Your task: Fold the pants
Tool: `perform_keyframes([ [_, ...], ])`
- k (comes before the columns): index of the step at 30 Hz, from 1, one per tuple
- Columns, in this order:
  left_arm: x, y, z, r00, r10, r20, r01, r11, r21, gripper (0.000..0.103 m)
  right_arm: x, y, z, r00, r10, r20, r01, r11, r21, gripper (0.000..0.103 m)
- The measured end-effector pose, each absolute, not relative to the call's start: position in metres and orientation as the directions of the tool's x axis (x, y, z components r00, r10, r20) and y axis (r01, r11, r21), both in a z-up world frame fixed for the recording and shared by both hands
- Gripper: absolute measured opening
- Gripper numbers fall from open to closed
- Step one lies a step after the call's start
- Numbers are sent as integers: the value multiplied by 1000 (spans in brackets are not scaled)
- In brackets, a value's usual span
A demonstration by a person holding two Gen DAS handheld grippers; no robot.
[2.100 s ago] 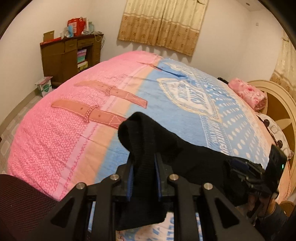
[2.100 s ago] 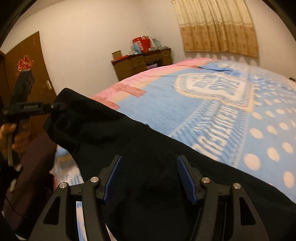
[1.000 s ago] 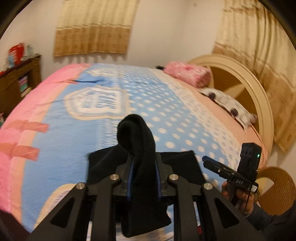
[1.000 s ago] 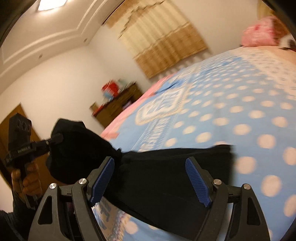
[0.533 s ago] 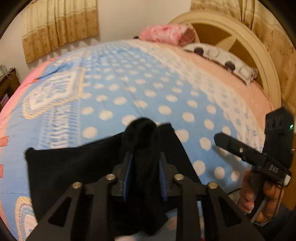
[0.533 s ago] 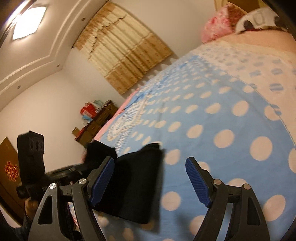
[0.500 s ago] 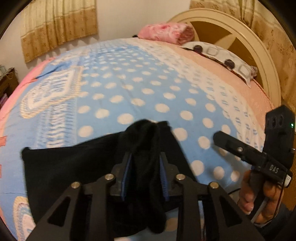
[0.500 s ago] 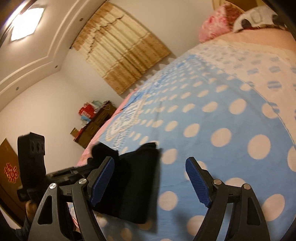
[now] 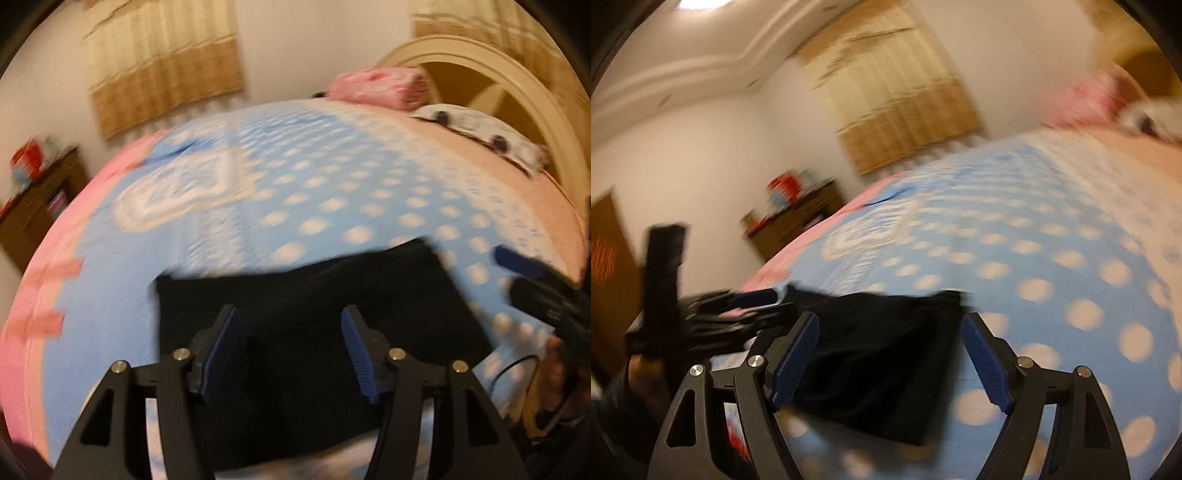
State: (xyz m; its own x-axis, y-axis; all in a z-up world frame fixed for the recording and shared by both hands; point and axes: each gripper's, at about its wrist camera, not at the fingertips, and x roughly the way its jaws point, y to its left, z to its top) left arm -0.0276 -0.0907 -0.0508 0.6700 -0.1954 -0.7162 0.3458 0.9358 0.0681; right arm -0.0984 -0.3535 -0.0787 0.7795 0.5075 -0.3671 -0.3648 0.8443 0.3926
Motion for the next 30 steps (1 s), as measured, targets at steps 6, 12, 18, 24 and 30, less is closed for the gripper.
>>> perform_keyframes([
  [6, -28, -36, -87, 635, -136, -761, 241, 970, 29, 61, -100, -280, -75, 619, 675, -401, -593, 737, 324, 80],
  [12, -26, -50, -100, 633, -158, -758, 282, 959, 35, 68, -74, -286, -101, 639, 505, -581, -415, 862, 293, 79],
  [18, -21, -73, -107, 642, -177, -746, 337, 939, 67, 85, -63, -313, -119, 651, 361, -668, -285, 932, 226, 79],
  [24, -15, -61, -106, 624, -227, -748, 327, 945, -15, 86, -79, -315, -85, 747, 350, -566, -285, 937, 202, 80],
  [30, -17, -60, -106, 625, -229, -746, 330, 944, -13, 88, -64, -279, -79, 743, 332, -581, -337, 936, 103, 80],
])
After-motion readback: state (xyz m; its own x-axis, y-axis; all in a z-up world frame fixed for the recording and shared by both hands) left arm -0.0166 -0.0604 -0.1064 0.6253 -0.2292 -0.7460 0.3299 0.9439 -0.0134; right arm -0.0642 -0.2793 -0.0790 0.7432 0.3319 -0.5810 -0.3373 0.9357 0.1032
